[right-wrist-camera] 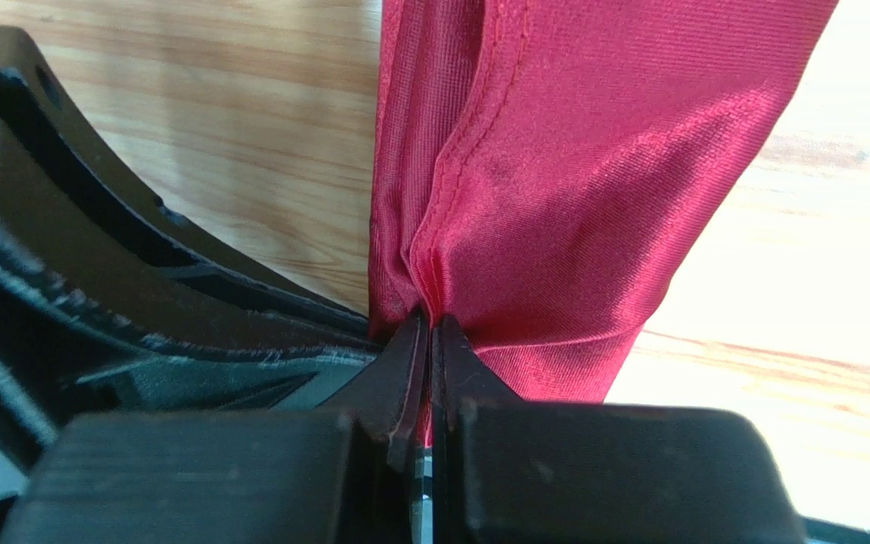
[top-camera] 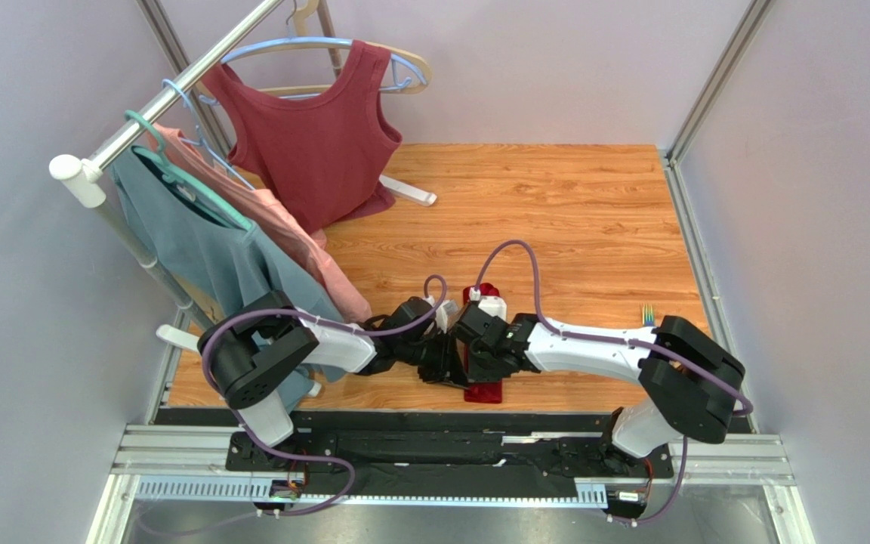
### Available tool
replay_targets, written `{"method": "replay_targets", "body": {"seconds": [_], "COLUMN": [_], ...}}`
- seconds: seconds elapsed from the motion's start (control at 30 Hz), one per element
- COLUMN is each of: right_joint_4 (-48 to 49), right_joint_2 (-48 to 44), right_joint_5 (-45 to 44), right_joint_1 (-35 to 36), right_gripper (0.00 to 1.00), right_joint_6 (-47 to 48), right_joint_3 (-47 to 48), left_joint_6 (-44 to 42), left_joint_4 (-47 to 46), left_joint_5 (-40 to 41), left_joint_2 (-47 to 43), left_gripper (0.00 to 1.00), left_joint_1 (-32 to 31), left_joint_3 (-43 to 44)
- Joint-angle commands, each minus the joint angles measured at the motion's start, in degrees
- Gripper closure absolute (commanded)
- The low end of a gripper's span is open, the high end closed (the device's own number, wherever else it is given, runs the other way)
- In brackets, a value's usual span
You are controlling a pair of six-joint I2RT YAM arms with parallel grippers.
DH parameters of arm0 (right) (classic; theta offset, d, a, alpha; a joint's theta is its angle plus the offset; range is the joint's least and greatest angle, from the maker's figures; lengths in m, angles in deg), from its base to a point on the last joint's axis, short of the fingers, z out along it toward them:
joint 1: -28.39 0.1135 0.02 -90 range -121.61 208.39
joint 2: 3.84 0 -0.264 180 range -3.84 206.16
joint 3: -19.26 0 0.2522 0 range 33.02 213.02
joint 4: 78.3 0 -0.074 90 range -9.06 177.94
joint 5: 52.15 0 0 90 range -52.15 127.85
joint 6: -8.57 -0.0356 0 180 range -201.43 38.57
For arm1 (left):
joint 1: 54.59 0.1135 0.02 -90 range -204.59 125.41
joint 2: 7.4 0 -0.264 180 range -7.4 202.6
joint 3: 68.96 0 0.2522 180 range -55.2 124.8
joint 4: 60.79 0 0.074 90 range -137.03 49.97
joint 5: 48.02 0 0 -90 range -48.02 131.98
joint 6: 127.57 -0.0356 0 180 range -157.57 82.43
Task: Fold the napkin into a case and place the utensils inside
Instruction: Grasp the top corner of the smaller rectangle folded napkin from the folded napkin.
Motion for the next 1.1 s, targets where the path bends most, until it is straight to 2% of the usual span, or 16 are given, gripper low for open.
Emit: {"method": "replay_targets", "body": {"seconds": [0.0,0.1,0.13,0.23,0.27,0.37,0.47,0.67,0.83,0.97,1.07], "right_joint_4": [9.72,12.27,13.06,18.50,21.04,23.51,25.01,25.81,25.72,25.81,25.90], "right_joint_2": [-1.32,-2.20,-2.56,-4.40,-4.84,-5.63,-5.63,-6.43,-7.74,-8.10,-8.45], "right_joint_5": [1.72,2.68,3.21,6.55,7.34,7.70,10.24,11.65,11.83,12.36,13.67], "right_joint_1": [-0.82,-1.78,-2.05,-3.54,-4.15,-4.25,-4.51,-5.56,-6.62,-7.23,-7.24], "right_gripper": [1.00,1.00,1.00,1.00,1.00,1.00,1.00,1.00,1.00,1.00,1.00], "right_joint_6": [1.31,2.54,2.89,4.48,5.18,7.02,7.73,7.73,7.47,7.82,7.99], "right_joint_3": [-4.37,-7.01,-8.75,-12.88,-13.86,-15.97,-16.94,-18.00,-19.23,-19.76,-19.85], "left_joint_6": [-3.65,-6.21,-6.47,-7.53,-8.49,-10.77,-10.78,-11.04,-13.94,-14.91,-16.58], "left_joint_4": [6.37,13.40,15.77,16.14,16.14,17.63,18.16,18.07,22.90,21.42,22.47], "left_joint_5": [3.27,4.86,5.03,2.32,0.74,-2.42,-3.05,-3.49,-0.86,1.24,3.00], "left_joint_2": [-6.18,-11.81,-12.95,-15.07,-14.20,-8.86,-1.99,8.21,11.12,9.37,10.32], "left_gripper": [0.78,0.78,0.78,0.85,0.88,0.95,0.97,0.99,1.00,1.00,1.00], "left_joint_1": [-0.16,1.24,3.51,7.91,10.19,11.44,11.36,11.44,11.53,11.62,11.62], "left_joint_3": [-0.80,0.78,1.13,2.97,4.03,14.27,21.14,29.16,31.19,28.39,29.51]}}
